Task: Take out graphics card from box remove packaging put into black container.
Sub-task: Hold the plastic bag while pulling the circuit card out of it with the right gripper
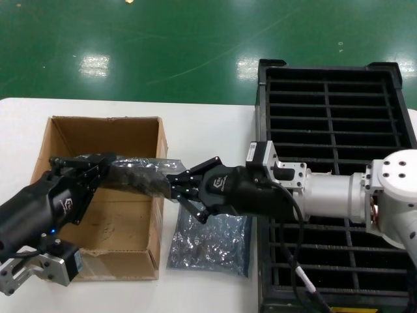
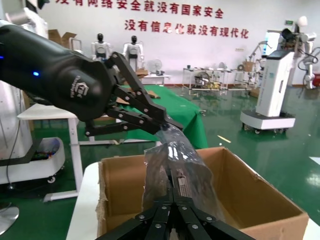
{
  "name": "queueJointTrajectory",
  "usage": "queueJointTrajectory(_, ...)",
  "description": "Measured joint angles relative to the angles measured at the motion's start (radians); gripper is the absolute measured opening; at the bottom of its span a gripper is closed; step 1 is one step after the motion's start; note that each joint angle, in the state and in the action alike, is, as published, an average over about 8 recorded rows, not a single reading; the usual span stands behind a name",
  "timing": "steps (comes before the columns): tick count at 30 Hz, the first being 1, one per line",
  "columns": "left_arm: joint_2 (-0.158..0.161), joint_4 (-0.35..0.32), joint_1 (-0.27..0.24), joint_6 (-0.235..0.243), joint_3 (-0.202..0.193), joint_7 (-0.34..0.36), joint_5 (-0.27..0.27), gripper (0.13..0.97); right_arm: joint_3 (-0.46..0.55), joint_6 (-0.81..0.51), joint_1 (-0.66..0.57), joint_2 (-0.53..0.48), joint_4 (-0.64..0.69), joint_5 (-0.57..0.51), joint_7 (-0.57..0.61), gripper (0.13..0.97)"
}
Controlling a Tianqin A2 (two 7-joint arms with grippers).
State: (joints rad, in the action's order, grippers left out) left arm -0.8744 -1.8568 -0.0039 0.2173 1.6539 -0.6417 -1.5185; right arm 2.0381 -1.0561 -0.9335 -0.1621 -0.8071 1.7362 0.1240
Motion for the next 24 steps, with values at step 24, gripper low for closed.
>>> queueJointTrajectory(24, 0.0, 0.0, 0.0, 0.0, 0.0, 0.0, 0.0, 0.14, -0.06, 0.038, -0.054, 0.074, 0.193, 0.007, 0.03, 0.315)
